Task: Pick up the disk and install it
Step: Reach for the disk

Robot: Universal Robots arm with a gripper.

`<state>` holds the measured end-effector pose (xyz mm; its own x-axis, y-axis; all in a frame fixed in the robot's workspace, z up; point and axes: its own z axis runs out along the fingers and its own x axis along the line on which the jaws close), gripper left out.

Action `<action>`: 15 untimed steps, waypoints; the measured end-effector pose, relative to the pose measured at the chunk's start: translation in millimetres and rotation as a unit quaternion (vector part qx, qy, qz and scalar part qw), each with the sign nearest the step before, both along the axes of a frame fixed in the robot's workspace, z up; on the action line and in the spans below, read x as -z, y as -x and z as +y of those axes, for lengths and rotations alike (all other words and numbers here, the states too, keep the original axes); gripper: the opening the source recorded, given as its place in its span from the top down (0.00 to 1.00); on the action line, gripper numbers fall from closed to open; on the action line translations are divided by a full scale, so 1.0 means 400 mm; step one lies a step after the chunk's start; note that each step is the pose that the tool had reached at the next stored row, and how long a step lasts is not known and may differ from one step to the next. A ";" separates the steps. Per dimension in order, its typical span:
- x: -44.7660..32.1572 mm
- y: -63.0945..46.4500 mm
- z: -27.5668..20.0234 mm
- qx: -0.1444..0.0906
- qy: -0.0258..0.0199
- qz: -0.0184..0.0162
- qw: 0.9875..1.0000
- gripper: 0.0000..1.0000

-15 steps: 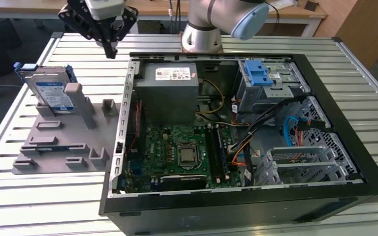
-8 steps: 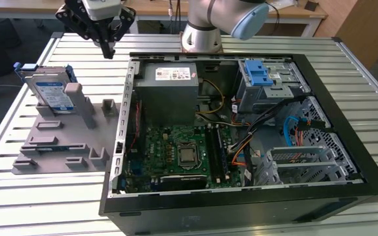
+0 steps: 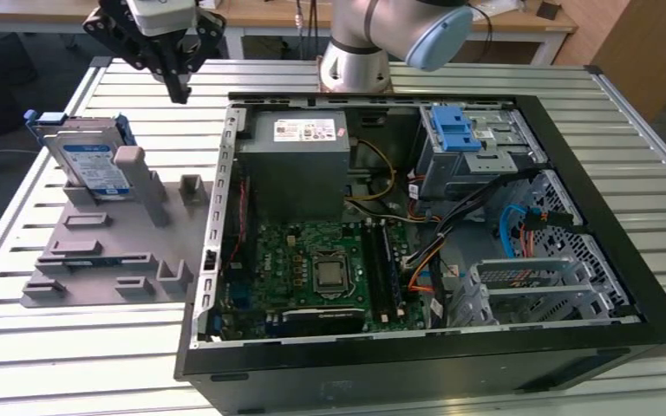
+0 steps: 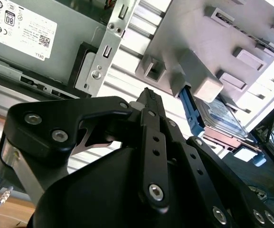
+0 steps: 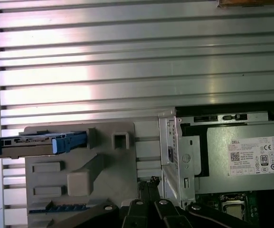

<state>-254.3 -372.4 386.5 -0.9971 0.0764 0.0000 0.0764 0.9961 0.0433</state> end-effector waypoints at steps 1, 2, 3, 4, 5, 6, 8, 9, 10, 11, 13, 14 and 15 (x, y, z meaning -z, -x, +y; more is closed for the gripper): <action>0.000 0.003 0.000 0.000 0.000 0.000 1.000 0.89; 0.000 0.005 0.001 0.000 0.000 0.000 1.000 0.89; 0.000 0.009 0.001 0.000 0.000 0.000 1.000 0.89; 0.000 0.012 0.002 0.000 0.000 0.000 1.000 0.89; 0.000 0.015 0.002 0.000 0.000 0.000 1.000 0.89; 0.000 0.019 0.002 0.000 0.000 0.000 1.000 0.89; 0.000 0.026 0.003 0.000 0.000 0.000 1.000 0.89; 0.000 0.030 0.004 0.000 0.000 0.000 1.000 0.89; 0.000 0.033 0.004 0.000 0.000 0.000 1.000 0.89; 0.000 0.036 0.005 0.000 0.000 0.000 1.000 0.89; 0.000 0.043 0.005 0.000 0.000 0.000 1.000 0.89; 0.000 0.046 0.006 0.000 0.000 0.000 1.000 0.89; 0.000 0.049 0.006 0.000 0.000 0.000 1.000 0.89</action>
